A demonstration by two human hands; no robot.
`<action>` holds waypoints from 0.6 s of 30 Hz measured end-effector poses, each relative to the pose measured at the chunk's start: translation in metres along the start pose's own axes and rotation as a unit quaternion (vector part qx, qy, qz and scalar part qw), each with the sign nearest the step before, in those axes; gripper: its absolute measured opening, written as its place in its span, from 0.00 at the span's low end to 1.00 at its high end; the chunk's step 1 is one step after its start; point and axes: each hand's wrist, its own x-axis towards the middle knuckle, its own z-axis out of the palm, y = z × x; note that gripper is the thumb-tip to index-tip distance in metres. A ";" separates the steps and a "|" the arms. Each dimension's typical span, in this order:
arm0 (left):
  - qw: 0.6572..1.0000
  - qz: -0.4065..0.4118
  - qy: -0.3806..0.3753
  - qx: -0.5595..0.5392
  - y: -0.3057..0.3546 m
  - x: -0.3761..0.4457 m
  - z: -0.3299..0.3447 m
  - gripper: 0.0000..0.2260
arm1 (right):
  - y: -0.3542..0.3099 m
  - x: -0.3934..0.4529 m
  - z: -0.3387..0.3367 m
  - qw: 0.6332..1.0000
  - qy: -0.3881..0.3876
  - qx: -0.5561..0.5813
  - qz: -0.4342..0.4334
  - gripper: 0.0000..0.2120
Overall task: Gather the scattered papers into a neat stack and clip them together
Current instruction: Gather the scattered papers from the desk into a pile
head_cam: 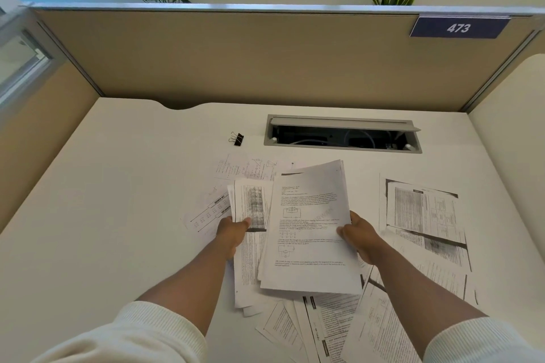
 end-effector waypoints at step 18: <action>0.973 0.170 -0.040 -0.153 0.106 0.005 -0.064 0.19 | 0.005 0.002 -0.018 0.999 0.029 0.028 -0.015 0.18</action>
